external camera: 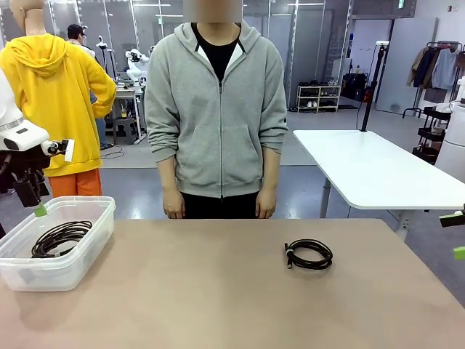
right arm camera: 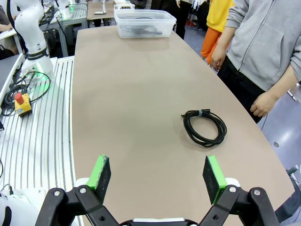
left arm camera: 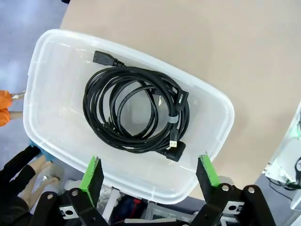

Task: Organize and store the cables.
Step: Place the USB Extension Cable into the Organizing box.

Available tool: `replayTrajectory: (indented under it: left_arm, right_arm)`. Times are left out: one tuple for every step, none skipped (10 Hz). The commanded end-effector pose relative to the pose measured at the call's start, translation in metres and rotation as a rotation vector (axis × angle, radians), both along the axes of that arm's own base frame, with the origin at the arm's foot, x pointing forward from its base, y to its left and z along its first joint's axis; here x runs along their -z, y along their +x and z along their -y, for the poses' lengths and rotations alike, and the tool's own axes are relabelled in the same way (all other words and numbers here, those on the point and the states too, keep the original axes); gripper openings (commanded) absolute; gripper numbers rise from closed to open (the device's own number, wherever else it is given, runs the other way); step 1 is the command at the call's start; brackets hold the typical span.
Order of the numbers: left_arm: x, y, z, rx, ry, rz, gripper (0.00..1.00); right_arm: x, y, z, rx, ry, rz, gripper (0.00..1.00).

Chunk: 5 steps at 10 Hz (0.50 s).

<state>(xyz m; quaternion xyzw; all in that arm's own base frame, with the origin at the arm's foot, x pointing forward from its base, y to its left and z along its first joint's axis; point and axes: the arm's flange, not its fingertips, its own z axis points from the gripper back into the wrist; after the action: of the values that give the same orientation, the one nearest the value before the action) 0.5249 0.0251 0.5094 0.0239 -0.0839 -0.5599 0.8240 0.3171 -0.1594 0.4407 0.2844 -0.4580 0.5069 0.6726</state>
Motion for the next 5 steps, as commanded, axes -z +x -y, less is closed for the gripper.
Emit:
replayTrajectory:
  left_arm:
    - [-0.0033, 0.0037, -0.0017, 0.003, 0.013, 0.005, 1.00]
    - [-0.0033, 0.0037, -0.0017, 0.003, 0.013, 0.005, 1.00]
    - [-0.0033, 0.0037, -0.0017, 0.003, 0.013, 0.005, 1.00]
    - [-0.0033, 0.0037, -0.0017, 0.003, 0.013, 0.005, 1.00]
    - [-0.0007, 0.0002, 0.0000, 0.000, 0.000, 0.001, 1.00]
  right_arm:
    - [-0.0002, 0.0005, -0.0010, 0.000, 0.010, 0.021, 1.00]
    - [-0.0002, 0.0005, -0.0010, 0.000, 0.010, 0.021, 1.00]
    - [-0.0002, 0.0005, -0.0010, 0.000, 0.010, 0.021, 1.00]
    - [-0.0002, 0.0005, -0.0010, 0.000, 0.010, 0.021, 1.00]
    - [0.0000, 0.0000, 0.0000, 0.000, 0.000, 0.000, 1.00]
